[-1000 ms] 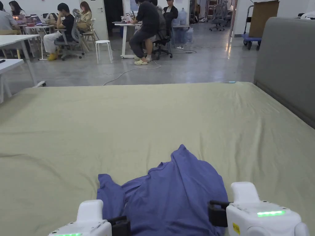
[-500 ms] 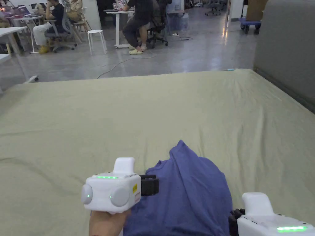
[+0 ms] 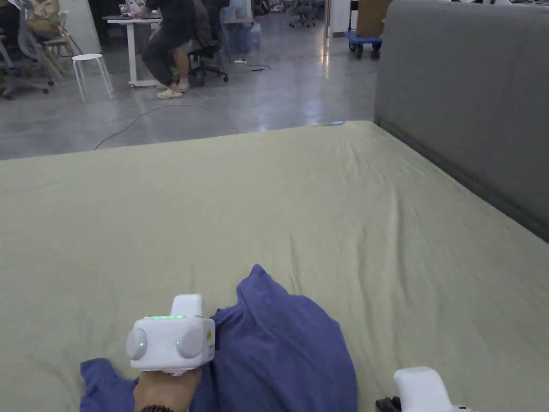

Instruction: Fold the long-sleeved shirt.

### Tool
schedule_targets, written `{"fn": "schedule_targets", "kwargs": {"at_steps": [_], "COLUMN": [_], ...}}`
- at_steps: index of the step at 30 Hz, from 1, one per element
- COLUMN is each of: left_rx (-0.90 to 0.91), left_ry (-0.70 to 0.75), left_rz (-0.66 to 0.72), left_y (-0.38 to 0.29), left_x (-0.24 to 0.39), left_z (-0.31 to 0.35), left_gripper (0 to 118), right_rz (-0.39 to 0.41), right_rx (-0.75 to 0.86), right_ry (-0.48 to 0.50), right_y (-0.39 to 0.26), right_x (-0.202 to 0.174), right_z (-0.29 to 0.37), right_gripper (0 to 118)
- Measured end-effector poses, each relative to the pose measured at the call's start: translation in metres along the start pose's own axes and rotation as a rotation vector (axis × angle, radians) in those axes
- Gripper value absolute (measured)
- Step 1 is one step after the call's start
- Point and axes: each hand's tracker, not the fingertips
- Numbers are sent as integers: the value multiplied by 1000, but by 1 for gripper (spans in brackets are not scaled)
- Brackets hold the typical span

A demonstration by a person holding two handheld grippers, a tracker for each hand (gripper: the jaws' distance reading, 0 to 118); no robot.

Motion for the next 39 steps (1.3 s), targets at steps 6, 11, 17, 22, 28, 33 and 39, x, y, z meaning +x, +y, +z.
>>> {"fn": "schedule_targets", "kwargs": {"at_steps": [6, 11, 17, 22, 28, 33, 39], "left_rx": [18, 69, 27, 3, -10, 127, 369], "left_ry": [-49, -41, -52, -45, -47, -10, -53], "left_rz": [42, 46, 134, 139, 137, 124, 110], "left_y": [5, -12, -38, -48, -39, 13, 120], "left_x": [-15, -18, -23, -31, -34, -48, -72], "left_z": [33, 67, 79, 75, 70, 105, 185], "left_gripper": [2, 2, 2, 2, 2, 2, 2], "right_rz": [93, 232, 330, 323, 359, 257, 271], "right_rx": [49, 20, -337, -357, -263, -20, 285], "right_ry": [33, 80, 79, 10, 45, 130, 171], "right_y": [90, 199, 241, 210, 214, 249, 324], "right_x": [-11, -46, -90, -106, -106, -85, -77], "right_z": [-49, -142, -270, -297, -253, -177, -49], "right_gripper": [0, 96, 96, 70, 11, 10, 9]}}
